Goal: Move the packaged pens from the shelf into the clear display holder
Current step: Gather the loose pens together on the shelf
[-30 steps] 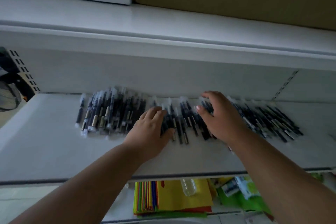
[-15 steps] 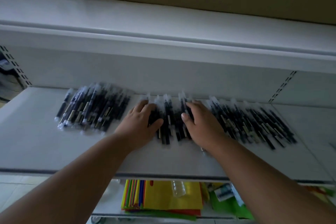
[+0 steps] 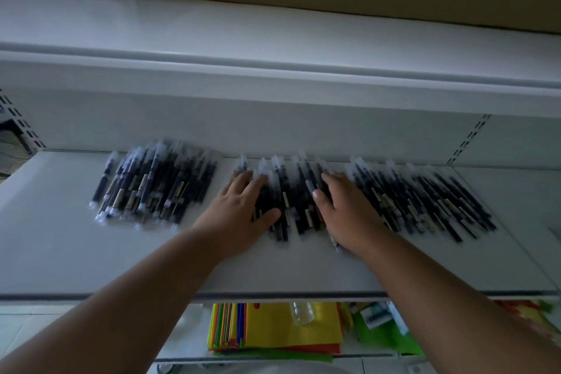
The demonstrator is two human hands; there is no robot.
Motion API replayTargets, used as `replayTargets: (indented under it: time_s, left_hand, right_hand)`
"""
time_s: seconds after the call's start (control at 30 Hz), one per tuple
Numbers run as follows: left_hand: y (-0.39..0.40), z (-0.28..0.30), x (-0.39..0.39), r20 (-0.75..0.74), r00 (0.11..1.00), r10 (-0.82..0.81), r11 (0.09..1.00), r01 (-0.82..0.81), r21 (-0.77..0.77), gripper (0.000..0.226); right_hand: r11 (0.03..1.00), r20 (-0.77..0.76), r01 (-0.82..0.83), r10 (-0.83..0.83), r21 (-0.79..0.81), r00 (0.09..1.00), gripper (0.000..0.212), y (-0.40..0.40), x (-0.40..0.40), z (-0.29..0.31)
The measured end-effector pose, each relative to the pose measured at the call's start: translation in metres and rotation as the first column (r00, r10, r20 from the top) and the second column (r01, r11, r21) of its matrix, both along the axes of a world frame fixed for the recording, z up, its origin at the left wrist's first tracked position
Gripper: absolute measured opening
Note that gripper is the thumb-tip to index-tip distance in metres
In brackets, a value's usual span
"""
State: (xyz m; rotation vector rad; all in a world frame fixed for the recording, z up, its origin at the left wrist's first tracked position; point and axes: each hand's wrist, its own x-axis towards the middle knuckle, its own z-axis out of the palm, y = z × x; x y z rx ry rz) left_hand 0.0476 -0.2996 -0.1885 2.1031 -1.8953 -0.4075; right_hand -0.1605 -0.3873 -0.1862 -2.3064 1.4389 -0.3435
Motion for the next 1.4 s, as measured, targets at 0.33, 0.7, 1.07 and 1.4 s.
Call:
replayTargets:
  time_s: [0.33, 0.7, 1.07, 1.4]
  left_hand:
    - [-0.01, -0.004, -0.005, -0.021, 1.0, -0.022, 1.0, 0.022, -0.013, 0.072]
    - [-0.01, -0.004, -0.008, -0.007, 1.0, -0.019, 0.999, 0.019, -0.027, 0.086]
    - [-0.003, 0.004, -0.004, 0.071, 0.989, -0.132, 0.988, 0.126, 0.085, 0.111]
    - [-0.006, -0.006, -0.001, 0.067, 0.99, -0.124, 0.992, 0.122, 0.028, 0.104]
  right_hand:
    - [1.0, 0.04, 0.015, -0.015, 0.025, 0.999, 0.057, 0.0, -0.006, 0.008]
    - [0.966, 0.293, -0.107, 0.035, 0.234, 0.955, 0.055, 0.001, -0.001, 0.012]
    - [0.9, 0.006, -0.396, 0.402, 0.181, 0.916, 0.118, -0.011, -0.028, 0.012]
    - [0.909, -0.102, -0.417, 0.415, -0.001, 0.904, 0.094, -0.012, -0.023, -0.008]
